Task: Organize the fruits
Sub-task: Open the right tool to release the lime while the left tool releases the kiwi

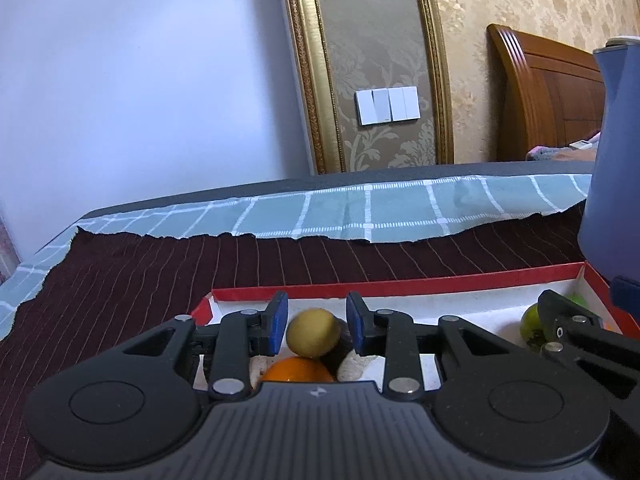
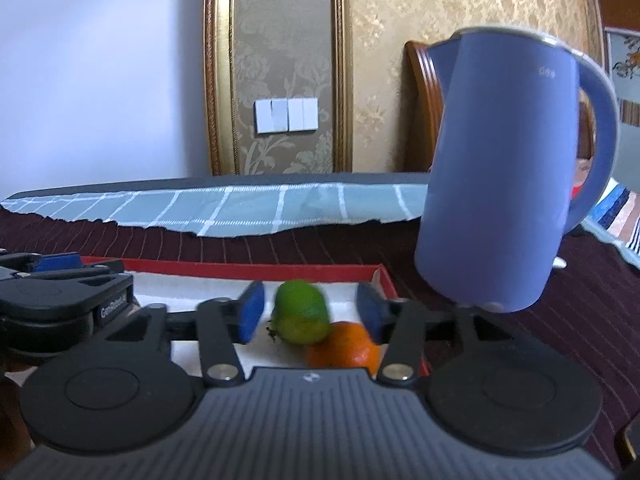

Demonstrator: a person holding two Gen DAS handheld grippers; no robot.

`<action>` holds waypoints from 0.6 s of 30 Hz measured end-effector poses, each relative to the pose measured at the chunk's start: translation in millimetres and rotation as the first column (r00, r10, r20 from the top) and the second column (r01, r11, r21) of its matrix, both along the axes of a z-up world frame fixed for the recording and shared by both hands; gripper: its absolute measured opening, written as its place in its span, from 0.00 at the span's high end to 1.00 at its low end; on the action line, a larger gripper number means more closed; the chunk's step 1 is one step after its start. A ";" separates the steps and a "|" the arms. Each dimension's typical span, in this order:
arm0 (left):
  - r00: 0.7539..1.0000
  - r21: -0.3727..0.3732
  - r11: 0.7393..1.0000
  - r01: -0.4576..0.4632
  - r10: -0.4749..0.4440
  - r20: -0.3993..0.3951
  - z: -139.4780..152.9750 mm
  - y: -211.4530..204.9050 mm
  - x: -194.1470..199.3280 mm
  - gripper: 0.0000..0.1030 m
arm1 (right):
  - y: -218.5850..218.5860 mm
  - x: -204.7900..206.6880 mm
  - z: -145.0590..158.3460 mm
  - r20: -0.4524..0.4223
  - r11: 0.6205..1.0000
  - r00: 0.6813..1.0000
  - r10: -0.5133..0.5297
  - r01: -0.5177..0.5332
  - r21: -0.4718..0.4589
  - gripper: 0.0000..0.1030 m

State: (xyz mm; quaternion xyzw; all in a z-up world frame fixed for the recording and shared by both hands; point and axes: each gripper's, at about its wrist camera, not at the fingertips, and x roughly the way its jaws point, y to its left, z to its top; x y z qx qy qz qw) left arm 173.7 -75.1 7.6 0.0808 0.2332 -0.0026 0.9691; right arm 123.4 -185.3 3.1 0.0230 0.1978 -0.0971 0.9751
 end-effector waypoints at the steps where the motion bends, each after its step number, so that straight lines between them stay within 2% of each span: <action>1: 1.000 0.000 1.000 0.000 0.000 -0.001 -0.2 0.1 0.1 0.54 | 0.4 -0.4 0.1 0.002 1.000 1.000 0.002 -0.002 -0.003 0.50; 3: 1.000 0.007 1.000 -0.004 0.004 0.013 0.4 -0.5 -1.4 0.44 | 0.3 -0.1 -0.1 -0.002 1.000 1.000 0.007 -0.007 0.001 0.50; 4: 1.000 0.012 1.000 -0.007 0.007 0.025 1.2 -0.8 -2.7 0.43 | 0.3 0.0 -0.1 -0.003 1.000 1.000 0.009 -0.009 0.001 0.50; 11: 0.999 0.038 0.999 -0.008 0.006 0.038 -0.1 -3.6 -4.5 0.42 | -0.7 -1.2 -0.2 -0.002 1.000 1.000 0.012 -0.012 0.009 0.50; 18: 1.000 0.026 1.000 -0.013 0.013 0.026 -0.5 0.1 -5.9 0.42 | -0.4 -4.3 -0.4 -0.003 1.000 1.000 0.016 -0.016 0.010 0.47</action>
